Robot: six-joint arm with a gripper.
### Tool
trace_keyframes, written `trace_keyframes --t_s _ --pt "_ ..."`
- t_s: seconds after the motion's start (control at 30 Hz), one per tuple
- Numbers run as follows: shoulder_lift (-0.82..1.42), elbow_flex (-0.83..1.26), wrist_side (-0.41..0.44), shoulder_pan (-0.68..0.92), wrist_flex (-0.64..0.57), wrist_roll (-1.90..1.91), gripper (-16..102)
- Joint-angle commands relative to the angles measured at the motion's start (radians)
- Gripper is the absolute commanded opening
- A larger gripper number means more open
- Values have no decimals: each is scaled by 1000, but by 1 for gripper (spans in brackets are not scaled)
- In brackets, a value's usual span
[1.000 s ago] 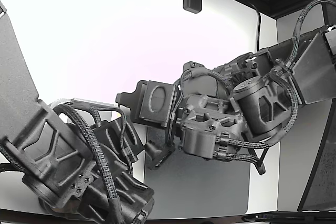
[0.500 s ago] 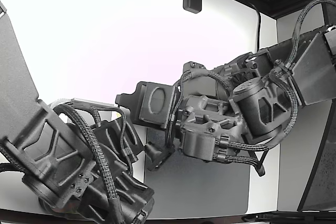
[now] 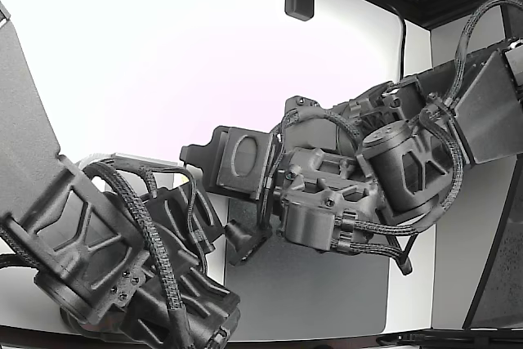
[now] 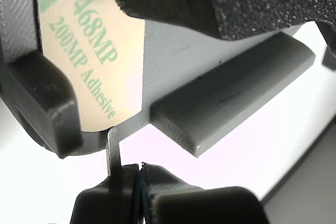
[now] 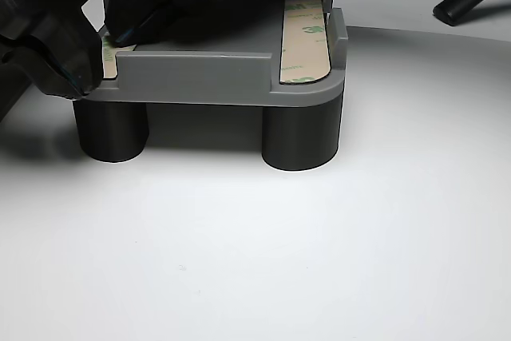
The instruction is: Peel off protective film from adhesive tape.
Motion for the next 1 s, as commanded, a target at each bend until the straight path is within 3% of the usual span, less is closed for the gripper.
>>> trace_keyframes --t_s 0.0,0.97 --pt "18 -29 6 -8 -3 2 -12" --pt "-2 -44 9 -5 0 6 -12"
